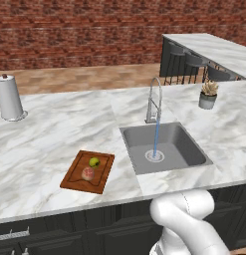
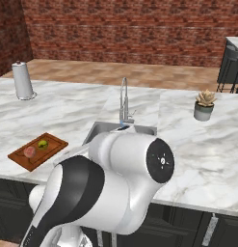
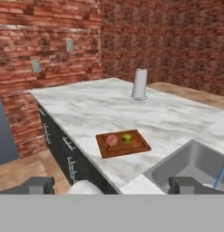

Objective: Pick the peach, pear from the sink and place them on the cutting board to airdry. Then turn off the sink faucet.

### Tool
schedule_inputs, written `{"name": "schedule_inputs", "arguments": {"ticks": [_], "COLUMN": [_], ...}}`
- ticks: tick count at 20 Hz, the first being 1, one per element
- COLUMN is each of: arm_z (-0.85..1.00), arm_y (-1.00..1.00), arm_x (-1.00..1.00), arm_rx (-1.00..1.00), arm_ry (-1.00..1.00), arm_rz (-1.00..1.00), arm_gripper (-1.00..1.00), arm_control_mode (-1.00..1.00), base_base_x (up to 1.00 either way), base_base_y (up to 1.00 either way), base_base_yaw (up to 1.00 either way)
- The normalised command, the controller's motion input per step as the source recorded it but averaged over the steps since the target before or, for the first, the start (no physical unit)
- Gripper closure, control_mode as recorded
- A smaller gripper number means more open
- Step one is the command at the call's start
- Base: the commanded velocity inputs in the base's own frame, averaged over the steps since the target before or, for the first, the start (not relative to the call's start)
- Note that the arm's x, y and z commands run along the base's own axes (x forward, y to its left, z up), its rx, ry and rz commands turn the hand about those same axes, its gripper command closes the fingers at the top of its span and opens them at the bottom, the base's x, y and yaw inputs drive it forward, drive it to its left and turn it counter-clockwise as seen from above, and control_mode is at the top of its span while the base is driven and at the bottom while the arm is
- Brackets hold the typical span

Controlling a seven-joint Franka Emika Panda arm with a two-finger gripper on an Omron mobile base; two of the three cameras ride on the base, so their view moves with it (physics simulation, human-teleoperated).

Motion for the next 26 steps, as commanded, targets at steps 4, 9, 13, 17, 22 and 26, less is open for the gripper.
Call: {"name": "schedule_inputs", "arguments": {"ticks": [4, 9, 13, 17, 22, 26], "arm_z": [0.00, 0.00, 0.00, -0.01, 0.00, -0.03], "arm_y": [-0.09, -0.26, -0.18, -0.02, 0.00, 0.00], "arm_x": [0.25, 0.18, 0.19, 0.25, 0.40, 0.21], "arm_rx": [0.00, 0.11, 0.19, 0.07, 0.01, 0.00], "arm_ry": [0.00, 0.01, 0.02, 0.00, 0.00, -0.01], "arm_rz": [0.10, 0.04, 0.13, 0.11, 0.18, 0.18], "arm_gripper": [-1.00, -1.00, -1.00, -1.00, -1.00, -1.00], "arm_control_mode": [-1.00, -1.00, -1.00, -1.00, -1.00, -1.00], "base_base_x": [0.00, 0.00, 0.00, 0.00, 0.00, 0.00], "base_base_y": [0.00, 0.00, 0.00, 0.00, 0.00, 0.00], "base_base_yaw": [0.00, 0.00, 0.00, 0.00, 0.00, 0.00]}}
